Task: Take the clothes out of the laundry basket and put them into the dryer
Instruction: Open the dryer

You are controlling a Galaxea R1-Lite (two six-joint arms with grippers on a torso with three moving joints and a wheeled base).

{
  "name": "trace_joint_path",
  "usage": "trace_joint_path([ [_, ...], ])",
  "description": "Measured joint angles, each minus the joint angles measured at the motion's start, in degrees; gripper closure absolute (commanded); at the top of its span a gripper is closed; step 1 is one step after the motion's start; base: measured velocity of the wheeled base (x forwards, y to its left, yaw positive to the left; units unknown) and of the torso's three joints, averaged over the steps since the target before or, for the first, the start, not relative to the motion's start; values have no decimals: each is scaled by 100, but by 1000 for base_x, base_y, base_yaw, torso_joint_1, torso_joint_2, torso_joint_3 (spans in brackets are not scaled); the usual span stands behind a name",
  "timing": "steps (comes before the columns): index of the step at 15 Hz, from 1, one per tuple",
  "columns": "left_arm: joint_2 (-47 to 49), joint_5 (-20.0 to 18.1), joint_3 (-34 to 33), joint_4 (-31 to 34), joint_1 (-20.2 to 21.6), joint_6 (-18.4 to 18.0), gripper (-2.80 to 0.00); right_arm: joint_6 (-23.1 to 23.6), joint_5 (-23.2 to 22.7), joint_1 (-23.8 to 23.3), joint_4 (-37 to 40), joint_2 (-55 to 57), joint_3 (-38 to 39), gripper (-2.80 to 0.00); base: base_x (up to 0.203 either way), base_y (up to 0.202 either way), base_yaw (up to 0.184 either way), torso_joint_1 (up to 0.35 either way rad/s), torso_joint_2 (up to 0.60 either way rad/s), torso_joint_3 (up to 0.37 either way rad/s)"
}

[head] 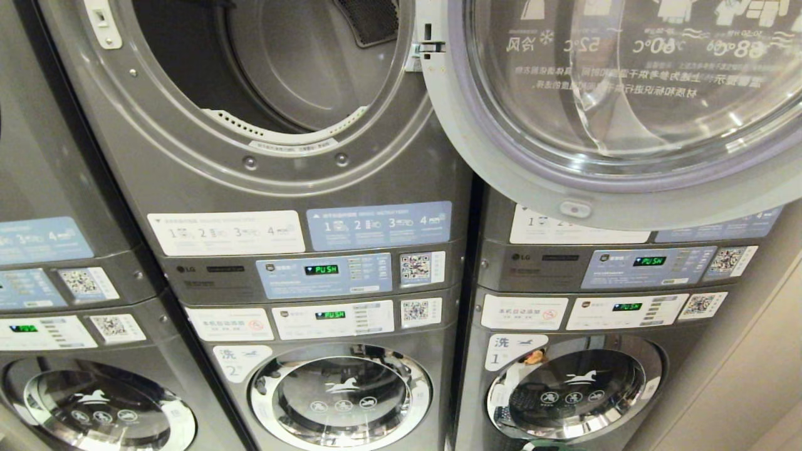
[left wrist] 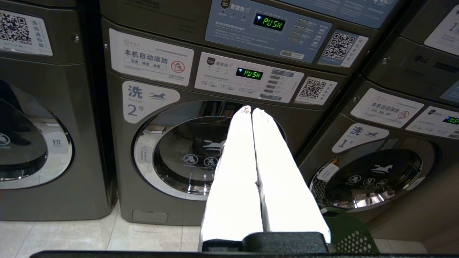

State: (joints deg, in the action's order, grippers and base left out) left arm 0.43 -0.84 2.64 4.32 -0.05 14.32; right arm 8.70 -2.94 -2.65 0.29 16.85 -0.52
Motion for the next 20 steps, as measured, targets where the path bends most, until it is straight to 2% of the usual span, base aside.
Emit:
trace_joint_path([
  [2,-21,-11,-17,-14,-2,31,0,-170,-317,-76,-587,-59,39,0,0,0,0,0,0,0],
  [4,-25,-50,-17,-14,-5,52,0,-272,-367,79,-558,-136,47,0,0,0,0,0,0,0],
  [6,-25,-111,-19,-8,-5,205,0,-279,-230,322,-49,-327,-69,0,0,0,0,0,0,0],
  [8,-25,-108,-25,-12,-5,256,0,-235,-25,358,319,-737,-104,0,0,0,0,0,0,0],
  [10,-28,-111,-36,-44,-5,194,0,-233,104,338,289,-1224,-74,0,0,0,0,0,0,0],
  [11,-28,-112,-57,-120,-5,28,0,-237,140,316,111,-1380,-17,0,0,0,0,0,0,0],
  [12,-28,-87,-112,-272,-5,-94,0,-245,149,308,-23,-1475,15,0,0,0,0,0,0,0],
  [16,-28,281,-248,-1102,-5,-154,0,-268,126,300,-47,-1647,50,0,0,0,0,-15,36,16],
  [18,-28,285,-260,-984,-5,-132,0,-422,143,300,-51,-1672,52,0,0,0,0,-56,127,54],
  [20,-29,288,-262,-927,-5,155,0,-471,143,300,-59,-1678,52,0,0,0,0,-35,101,51],
])
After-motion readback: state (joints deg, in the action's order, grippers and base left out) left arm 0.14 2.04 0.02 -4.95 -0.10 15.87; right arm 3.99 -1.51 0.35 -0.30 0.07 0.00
